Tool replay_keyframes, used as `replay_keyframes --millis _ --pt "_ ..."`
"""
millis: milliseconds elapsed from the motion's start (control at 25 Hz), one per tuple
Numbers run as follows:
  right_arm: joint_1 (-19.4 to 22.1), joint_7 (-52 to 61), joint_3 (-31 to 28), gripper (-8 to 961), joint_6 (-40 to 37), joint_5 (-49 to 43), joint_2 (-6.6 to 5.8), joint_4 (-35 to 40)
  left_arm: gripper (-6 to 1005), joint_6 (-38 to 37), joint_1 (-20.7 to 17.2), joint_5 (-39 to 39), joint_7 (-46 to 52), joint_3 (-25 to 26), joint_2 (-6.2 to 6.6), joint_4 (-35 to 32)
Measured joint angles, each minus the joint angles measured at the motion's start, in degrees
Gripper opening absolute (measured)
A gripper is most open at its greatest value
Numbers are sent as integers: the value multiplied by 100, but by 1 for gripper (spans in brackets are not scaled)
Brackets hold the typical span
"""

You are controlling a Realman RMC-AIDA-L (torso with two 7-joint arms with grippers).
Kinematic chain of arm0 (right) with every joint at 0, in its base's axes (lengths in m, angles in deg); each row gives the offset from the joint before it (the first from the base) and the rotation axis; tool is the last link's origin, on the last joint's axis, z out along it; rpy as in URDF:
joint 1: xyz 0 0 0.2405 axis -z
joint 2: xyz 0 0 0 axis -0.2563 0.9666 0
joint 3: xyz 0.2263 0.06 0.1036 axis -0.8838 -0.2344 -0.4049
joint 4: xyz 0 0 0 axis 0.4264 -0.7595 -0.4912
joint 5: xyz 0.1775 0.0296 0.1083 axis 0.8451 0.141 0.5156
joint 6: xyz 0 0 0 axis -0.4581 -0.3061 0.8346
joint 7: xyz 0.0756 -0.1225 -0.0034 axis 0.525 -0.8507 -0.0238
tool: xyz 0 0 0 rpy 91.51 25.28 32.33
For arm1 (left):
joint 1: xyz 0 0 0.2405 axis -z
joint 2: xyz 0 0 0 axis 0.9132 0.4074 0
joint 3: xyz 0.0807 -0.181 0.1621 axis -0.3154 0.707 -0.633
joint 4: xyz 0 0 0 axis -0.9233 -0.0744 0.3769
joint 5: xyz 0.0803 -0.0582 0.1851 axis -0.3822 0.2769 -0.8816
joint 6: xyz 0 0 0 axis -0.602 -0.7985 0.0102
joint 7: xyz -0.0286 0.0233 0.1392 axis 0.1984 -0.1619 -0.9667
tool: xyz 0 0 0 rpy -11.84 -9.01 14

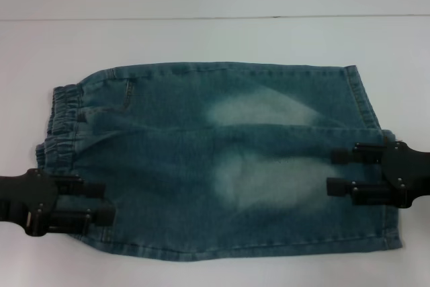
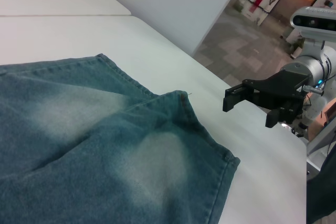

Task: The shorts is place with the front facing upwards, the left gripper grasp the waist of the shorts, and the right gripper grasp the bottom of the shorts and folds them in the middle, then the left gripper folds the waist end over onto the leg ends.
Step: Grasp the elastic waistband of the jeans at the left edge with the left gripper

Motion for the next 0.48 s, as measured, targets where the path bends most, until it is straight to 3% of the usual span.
replay_keyframes --millis 480 --pt "1 0 9 791 30 0 5 0 673 14 29 -91 80 40 33 -21"
